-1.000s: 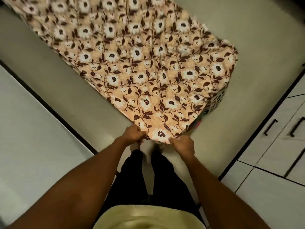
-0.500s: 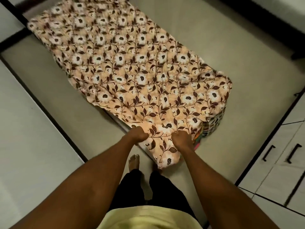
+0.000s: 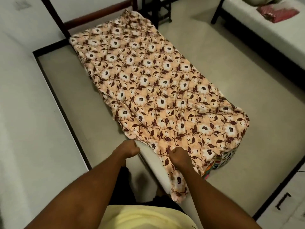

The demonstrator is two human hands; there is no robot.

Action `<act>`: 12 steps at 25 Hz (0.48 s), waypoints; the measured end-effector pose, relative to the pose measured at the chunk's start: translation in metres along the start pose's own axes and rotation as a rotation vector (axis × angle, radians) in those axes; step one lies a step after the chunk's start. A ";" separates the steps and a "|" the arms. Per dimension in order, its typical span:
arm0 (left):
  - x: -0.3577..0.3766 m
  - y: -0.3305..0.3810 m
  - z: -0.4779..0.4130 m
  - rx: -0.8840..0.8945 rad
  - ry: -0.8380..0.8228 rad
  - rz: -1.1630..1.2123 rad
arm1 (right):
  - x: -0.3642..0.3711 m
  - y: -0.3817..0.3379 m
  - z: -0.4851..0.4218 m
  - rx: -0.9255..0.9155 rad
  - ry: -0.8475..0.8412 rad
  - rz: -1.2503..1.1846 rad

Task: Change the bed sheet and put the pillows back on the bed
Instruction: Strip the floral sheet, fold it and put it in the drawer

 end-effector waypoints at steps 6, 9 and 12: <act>-0.121 -0.034 -0.075 0.046 0.038 0.035 | 0.024 -0.126 -0.073 -0.077 -0.033 0.092; -0.193 -0.069 -0.111 0.048 0.064 0.032 | 0.039 -0.209 -0.114 -0.110 -0.020 0.135; -0.266 -0.116 -0.146 0.023 0.101 0.004 | 0.051 -0.306 -0.149 -0.187 -0.012 0.186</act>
Point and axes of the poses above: each hand's wrist, its own z-axis away from the middle knuckle, its own x-axis out of the palm, y = z × x, the point moved 7 cm from there along -z, towards the middle knuckle, and after that the axes turned 15 degrees about -x, right-handed, at the moved point
